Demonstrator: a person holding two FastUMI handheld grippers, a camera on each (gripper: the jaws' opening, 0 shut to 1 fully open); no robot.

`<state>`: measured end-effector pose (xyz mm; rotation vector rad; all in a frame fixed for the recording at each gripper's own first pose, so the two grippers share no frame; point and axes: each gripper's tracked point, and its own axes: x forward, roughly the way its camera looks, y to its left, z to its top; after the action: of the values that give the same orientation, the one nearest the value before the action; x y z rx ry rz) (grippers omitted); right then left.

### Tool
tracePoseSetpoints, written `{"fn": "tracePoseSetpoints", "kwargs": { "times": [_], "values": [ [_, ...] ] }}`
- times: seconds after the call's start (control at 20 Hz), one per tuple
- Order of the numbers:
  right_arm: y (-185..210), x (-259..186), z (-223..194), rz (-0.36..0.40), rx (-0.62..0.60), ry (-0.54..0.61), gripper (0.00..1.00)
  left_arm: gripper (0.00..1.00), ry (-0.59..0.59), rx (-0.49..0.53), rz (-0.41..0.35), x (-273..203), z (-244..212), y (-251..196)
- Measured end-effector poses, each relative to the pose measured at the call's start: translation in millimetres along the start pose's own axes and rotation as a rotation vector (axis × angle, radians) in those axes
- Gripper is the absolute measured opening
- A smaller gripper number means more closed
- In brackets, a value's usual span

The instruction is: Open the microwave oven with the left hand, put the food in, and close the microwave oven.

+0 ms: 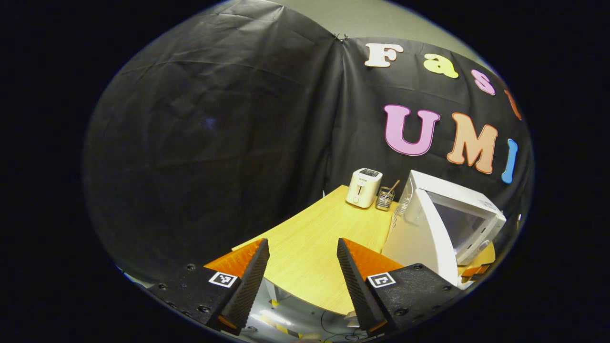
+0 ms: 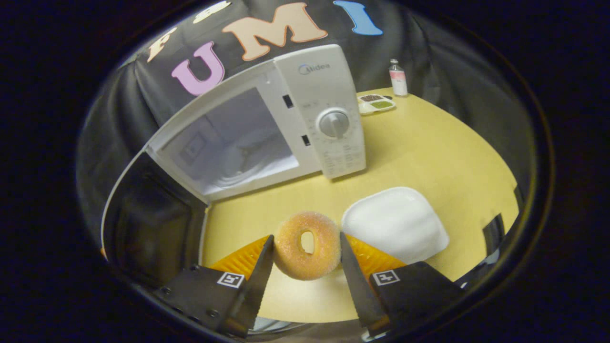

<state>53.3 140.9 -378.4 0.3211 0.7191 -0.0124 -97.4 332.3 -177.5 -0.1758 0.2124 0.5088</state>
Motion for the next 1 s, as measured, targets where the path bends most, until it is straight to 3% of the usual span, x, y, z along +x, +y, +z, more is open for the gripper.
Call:
{"fn": "tracePoseSetpoints", "kwargs": {
  "times": [0.25,0.4,0.65,1.0],
  "values": [
    [72.2,22.5,11.3,0.136,0.07,-0.06,0.76,0.84,0.006,0.019,-0.046,13.6,4.4,-12.6],
    [107.5,45.4,19.1,0.174,0.12,-0.081,0.76,0.84,0.025,0.033,-0.079,21.7,3.2,-18.8],
    [141.0,84.1,44.0,0.183,0.212,-0.16,0.75,0.84,0.101,0.019,-0.077,35.3,-12.4,-8.8],
    [145.9,136.4,71.7,0.11,0.329,-0.233,0.75,0.84,0.145,0.048,-0.04,39.9,-23.4,12.9]
  ]
}}
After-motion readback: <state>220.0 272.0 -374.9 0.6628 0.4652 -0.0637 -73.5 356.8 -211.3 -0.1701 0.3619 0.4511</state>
